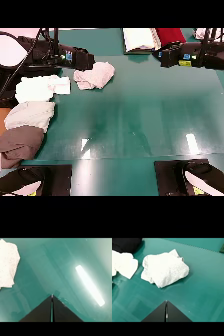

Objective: Fold the shirts.

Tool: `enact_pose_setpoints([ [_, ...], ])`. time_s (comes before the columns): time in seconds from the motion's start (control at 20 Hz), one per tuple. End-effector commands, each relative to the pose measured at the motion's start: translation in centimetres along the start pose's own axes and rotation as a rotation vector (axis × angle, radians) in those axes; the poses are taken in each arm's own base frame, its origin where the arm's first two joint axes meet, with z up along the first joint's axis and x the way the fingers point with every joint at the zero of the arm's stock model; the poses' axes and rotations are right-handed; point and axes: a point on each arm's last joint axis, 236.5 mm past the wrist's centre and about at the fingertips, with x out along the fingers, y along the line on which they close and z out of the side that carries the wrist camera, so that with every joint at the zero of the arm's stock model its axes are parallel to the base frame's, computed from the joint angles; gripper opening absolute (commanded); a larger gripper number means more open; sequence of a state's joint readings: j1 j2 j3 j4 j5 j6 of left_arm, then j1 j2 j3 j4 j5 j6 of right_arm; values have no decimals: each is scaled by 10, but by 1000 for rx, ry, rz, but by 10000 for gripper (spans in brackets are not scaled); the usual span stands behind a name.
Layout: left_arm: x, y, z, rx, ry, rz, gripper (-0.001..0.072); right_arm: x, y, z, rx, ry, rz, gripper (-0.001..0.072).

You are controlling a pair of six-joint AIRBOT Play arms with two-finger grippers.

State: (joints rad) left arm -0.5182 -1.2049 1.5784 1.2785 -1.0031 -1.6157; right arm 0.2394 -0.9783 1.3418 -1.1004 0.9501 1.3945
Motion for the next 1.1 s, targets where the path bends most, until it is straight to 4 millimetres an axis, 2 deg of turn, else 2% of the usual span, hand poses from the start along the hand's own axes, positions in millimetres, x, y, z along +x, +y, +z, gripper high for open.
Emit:
enact_pose_setpoints([
  [0.0, 0, 0, 0, 0, 0, 0, 21, 0, 0, 0, 0, -1, 0, 11],
  [0.45, 0, -2, 1, -15, -6, -8, 21, 0, 0, 0, 0, -1, 0, 11],
  [0.55, 1, 3, 17, 36, -72, 12, 23, 0, 0, 0, 0, -1, 0, 11],
  [0.6, 2, 18, 24, 85, -96, 73, 139, 0, 0, 0, 0, -1, 0, 11],
  [0.65, 6, 35, 26, 78, -103, 138, 469, 0, 0, 0, 0, -1, 0, 11],
  [0.7, 14, 59, 24, 20, -95, 209, 661, 0, 0, 1, 0, -3, 0, 11],
  [0.8, 39, 101, 5, -44, -19, 286, 673, 0, 1, 2, 4, -7, 5, 11],
  [0.9, 76, 139, -25, -85, 83, 335, 674, 0, 2, 2, 5, -7, 7, 11],
  [1.05, 138, 179, -77, -130, 214, 366, 675, 0, 1, 6, 6, -24, 4, 11],
])
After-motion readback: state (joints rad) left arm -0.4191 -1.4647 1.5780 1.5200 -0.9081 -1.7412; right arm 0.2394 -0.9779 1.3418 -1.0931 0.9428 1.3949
